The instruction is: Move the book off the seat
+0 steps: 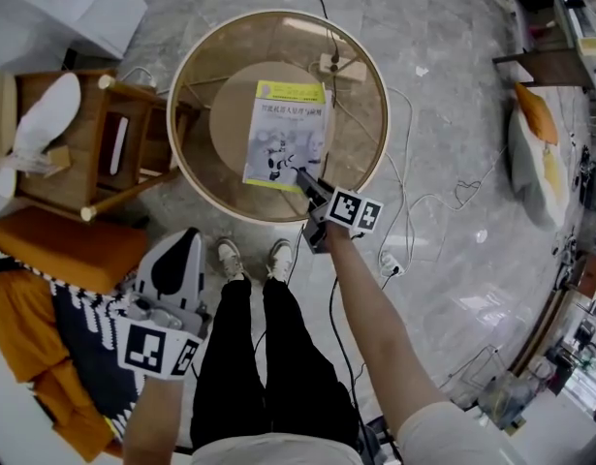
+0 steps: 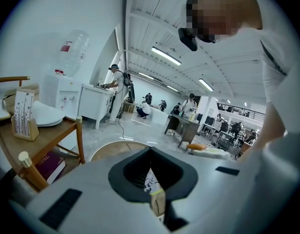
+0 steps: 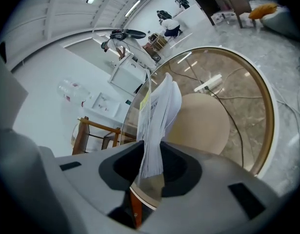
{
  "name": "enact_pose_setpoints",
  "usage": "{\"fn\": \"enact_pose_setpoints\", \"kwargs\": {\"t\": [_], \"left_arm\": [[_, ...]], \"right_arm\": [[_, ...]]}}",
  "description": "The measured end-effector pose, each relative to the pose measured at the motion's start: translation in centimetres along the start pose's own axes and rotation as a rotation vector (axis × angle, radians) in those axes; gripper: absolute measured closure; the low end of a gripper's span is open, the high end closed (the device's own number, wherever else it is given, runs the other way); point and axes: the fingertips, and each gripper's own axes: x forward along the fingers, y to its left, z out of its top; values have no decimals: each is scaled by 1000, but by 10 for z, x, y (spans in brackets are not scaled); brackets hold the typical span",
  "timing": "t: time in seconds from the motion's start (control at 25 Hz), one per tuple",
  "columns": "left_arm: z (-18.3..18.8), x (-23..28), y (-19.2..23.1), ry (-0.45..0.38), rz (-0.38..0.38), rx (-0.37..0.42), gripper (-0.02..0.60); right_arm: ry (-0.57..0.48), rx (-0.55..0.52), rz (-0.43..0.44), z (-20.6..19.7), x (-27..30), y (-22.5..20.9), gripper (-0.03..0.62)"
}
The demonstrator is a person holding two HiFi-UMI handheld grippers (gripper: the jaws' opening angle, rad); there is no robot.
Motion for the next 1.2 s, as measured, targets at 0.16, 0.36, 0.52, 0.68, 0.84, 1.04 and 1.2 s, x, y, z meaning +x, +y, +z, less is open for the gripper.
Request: {"fn": "enact_pose_setpoints", "kwargs": {"t": [0.16, 0.36, 0.52, 0.68, 0.84, 1.04, 1.2], "left_arm": [[1, -4, -3, 4, -1, 7, 565], [-2, -9, -3, 6, 2, 7, 565], [-5, -10, -12, 2, -12, 9, 565], [-5, -14, -23, 0, -30, 25, 565], [-4, -16, -38, -11, -51, 40, 565], [-3, -22, -62, -22, -77, 54, 565], [-2, -31, -80, -24, -90, 81, 565]], "right_arm": [[43, 27, -23, -11, -1, -8, 466], [74, 12, -63, -15, -7, -17, 410], [-77, 10, -189, -1, -37, -38, 427], [-98, 36, -213, -6, -60, -49, 427], [-111, 39, -223, -11, -81, -56, 427], [-140, 48, -229, -21, -112, -58, 478], [-196, 83, -191, -22, -139, -47, 565]]}}
